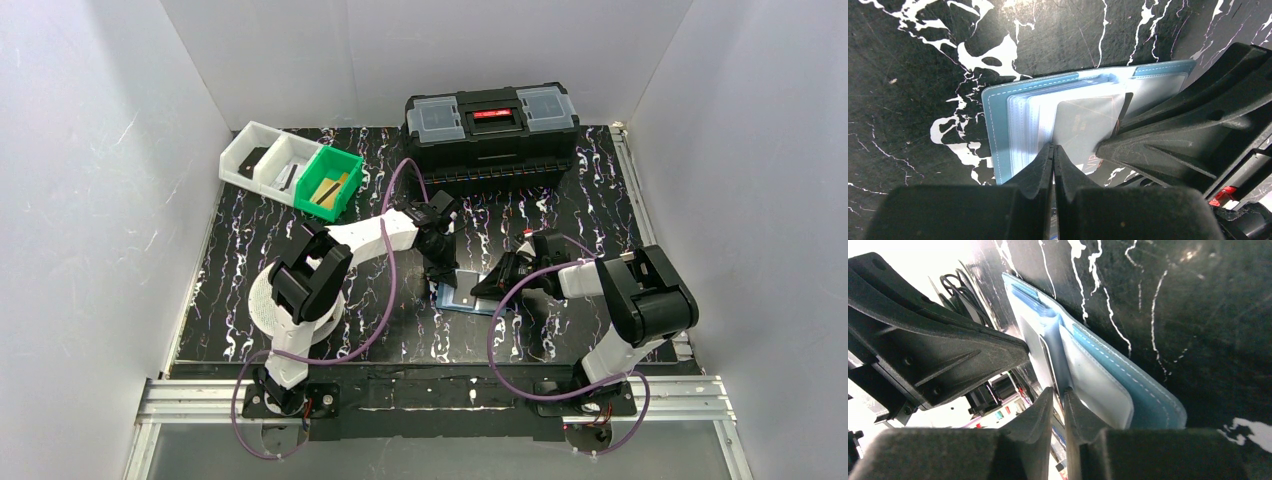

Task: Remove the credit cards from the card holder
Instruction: Remove the credit card from the card holder.

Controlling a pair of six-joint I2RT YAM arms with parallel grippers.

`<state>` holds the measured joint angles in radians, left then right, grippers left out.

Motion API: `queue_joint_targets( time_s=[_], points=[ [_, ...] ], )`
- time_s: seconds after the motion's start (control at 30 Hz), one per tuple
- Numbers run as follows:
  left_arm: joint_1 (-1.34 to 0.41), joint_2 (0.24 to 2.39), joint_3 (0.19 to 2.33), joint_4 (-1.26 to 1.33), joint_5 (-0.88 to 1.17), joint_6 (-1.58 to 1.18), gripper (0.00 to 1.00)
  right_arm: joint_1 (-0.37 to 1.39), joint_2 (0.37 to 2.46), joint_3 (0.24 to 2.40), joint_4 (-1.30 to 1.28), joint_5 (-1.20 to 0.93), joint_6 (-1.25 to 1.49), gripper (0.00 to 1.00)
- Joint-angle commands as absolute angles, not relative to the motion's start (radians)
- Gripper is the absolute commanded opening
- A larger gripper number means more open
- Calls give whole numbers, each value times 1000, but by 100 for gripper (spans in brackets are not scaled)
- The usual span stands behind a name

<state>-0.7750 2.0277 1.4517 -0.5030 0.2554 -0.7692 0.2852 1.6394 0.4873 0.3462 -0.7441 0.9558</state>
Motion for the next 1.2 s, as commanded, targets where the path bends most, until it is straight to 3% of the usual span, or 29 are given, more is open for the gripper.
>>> queue_joint_targets(
  time_s=[0.0, 0.27, 0.63, 0.9, 1.17],
  points=[
    [-798, 2091, 1443, -572, 206, -796, 0, 282, 1650, 476, 402, -767, 970, 17],
    [-792, 2116, 1431, -612, 174, -829, 0, 264, 1652, 426, 494, -809, 1013, 24],
    [-788, 2141, 1423, -624, 170, -858, 0, 241, 1699, 325, 734, -863, 1130, 24],
    [-785, 2143, 1410, -626, 165, -867, 0, 217, 1696, 284, 791, -860, 1155, 17],
    [-777, 2144, 1405, -628, 161, -874, 0, 207, 1692, 278, 793, -861, 1150, 1]
  ],
)
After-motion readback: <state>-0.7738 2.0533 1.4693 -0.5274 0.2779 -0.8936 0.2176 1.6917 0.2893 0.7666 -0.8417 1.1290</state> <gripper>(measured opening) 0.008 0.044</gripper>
